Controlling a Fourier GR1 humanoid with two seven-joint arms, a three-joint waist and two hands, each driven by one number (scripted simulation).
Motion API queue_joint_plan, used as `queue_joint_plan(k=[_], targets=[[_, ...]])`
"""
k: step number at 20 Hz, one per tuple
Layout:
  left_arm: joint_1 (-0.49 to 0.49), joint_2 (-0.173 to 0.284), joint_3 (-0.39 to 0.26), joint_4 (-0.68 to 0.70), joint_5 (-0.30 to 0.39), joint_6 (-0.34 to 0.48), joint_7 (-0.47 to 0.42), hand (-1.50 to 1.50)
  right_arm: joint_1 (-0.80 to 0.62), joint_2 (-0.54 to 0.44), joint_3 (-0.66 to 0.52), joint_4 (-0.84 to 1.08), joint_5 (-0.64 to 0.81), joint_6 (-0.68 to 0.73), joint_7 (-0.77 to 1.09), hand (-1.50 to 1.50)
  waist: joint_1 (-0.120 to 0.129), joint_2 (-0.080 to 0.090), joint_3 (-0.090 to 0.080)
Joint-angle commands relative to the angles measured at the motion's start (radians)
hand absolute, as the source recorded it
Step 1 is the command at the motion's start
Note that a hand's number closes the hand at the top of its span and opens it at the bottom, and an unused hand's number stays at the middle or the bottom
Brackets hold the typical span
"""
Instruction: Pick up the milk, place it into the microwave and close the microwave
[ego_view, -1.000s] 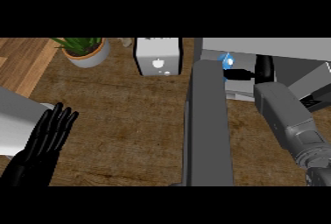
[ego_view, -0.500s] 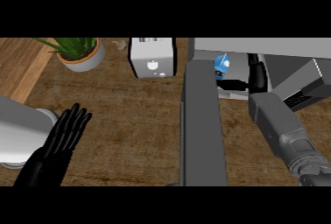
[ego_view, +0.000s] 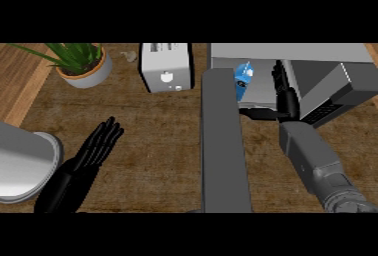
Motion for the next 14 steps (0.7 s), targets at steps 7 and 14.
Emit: queue_joint_plan(k=[7,14], targets=[[-0.082,0.005,-0.118,0.161,-0.166,-0.028,-0.081,1.5,0.173,0.022,0.035,-0.094,-0.01,0.127,-0.099,-1.5,-0.05,-0.022,-0.003],[-0.125,-0.003,-0.143,0.248,-0.22,0.0,-0.083,1.5,0.37,0.068,0.099,-0.319,-0.032,0.173,-0.075,-1.5,-0.062,-0.029,-0.004]])
